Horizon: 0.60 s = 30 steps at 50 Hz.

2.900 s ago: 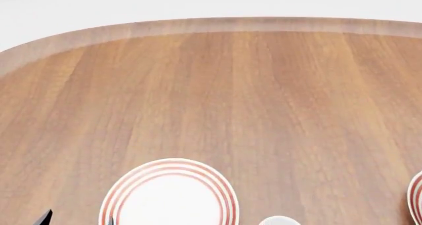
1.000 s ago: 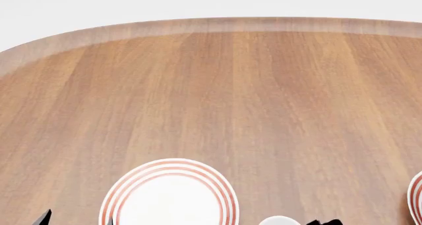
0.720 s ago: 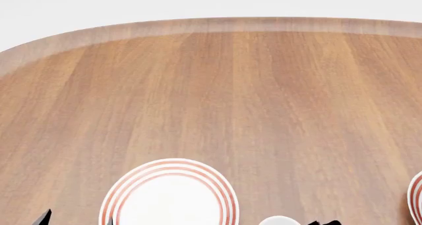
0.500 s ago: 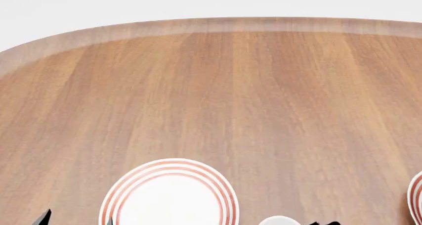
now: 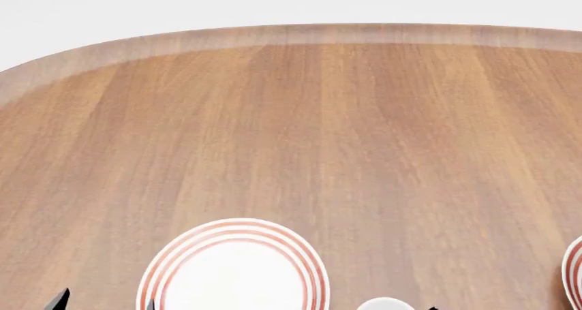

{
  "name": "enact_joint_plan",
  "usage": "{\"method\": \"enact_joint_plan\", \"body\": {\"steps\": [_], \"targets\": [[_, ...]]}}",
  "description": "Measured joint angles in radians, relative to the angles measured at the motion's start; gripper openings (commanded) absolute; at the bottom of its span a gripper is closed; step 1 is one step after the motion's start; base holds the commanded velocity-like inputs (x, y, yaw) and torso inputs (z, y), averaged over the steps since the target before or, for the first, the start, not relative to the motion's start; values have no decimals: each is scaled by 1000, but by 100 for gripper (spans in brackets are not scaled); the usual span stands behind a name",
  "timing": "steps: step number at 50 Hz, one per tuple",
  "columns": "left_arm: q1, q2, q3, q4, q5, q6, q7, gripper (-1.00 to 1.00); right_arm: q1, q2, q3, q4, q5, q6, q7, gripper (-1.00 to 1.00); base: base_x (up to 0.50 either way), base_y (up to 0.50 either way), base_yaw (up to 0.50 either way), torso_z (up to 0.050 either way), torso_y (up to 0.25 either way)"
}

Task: Put the red mug on the left plate.

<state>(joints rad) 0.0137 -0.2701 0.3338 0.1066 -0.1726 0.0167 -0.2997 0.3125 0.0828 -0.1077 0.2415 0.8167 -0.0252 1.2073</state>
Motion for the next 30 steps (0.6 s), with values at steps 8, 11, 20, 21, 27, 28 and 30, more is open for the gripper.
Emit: {"method": "enact_joint_plan", "body": {"steps": [8,11,20,21,27,28,30], "targets": [[-1,-2,2,-1,-3,1,-2,100,-20,12,-24,-63,2,7,12,-100,0,0,0,0,2],[-1,-3,2,0,-4,2,-3,100,-30,19,-38,-105,1,15,19,-100,0,0,0,0,0],[-2,-6,4,0,-7,3,-6,100,-57,38,-86,-240,-2,37,29,-100,0,0,0,0,0],[-2,-6,4,0,-8,3,-6,100,-60,41,-92,-256,-3,40,30,-100,0,0,0,0,0],[-3,-8,5,0,-9,4,-9,100,-76,54,-125,-347,-6,55,35,-100,0,0,0,0,0],[-3,-8,5,-1,-9,4,-9,100,-79,56,-130,-361,-6,57,35,-100,0,0,0,0,0],[-3,-9,5,-1,-9,5,-10,100,-84,60,-141,-389,-7,60,33,-100,0,0,0,0,0]]}}
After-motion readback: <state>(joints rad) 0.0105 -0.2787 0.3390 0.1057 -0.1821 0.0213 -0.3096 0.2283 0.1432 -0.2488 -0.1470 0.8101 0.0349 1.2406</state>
